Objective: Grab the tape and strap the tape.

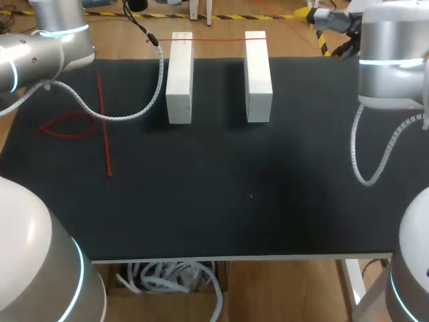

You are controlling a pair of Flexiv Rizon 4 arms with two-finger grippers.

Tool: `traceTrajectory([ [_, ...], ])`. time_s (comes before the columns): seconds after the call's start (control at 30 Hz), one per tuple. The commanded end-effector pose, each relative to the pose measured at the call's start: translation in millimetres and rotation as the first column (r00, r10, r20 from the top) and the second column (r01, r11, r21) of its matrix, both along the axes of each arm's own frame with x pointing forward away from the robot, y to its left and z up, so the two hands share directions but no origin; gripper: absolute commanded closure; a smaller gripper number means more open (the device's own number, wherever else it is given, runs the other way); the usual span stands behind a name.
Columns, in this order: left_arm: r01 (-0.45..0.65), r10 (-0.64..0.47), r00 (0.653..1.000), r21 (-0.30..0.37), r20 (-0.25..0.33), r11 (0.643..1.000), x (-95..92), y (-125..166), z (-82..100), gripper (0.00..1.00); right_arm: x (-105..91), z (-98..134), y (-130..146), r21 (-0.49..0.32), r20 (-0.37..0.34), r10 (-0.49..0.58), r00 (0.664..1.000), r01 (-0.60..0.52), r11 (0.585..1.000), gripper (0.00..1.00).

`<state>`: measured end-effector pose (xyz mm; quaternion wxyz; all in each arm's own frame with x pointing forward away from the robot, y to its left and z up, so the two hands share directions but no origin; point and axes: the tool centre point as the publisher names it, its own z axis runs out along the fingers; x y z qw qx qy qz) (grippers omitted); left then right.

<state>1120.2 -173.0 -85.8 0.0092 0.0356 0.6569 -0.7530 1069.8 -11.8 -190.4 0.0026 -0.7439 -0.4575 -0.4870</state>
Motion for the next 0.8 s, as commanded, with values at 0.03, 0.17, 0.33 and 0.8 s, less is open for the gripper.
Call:
traceTrajectory([
  [0.03, 0.001, -0.001, 1.000, 0.001, 0.001, 1.000, 0.3, 0.1, 0.0, 1.00, 2.0, 7.9, 4.5, 0.174, -0.201, 0.101, 0.974, -0.066, 0.983, 0.00],
  [0.17, 0.001, -0.001, 1.000, 0.001, 0.001, 1.000, 0.3, 0.1, 0.0, 1.00, 4.2, 13.3, 11.1, 0.305, -0.159, 0.206, 0.966, -0.150, 0.940, 0.00],
  [0.33, 0.001, -0.001, 1.000, 0.001, 0.001, 1.000, 0.3, 0.1, 0.0, 1.00, 10.6, 9.0, 9.7, 0.241, -0.040, 0.245, 0.969, -0.229, 0.943, 0.00],
  [0.8, 0.001, -0.001, 1.000, 0.001, 0.001, 1.000, 0.3, 0.1, 0.0, 1.00, -4.3, 2.9, 0.7, 0.260, -0.016, -0.228, 0.973, 0.225, 0.939, 0.00],
])
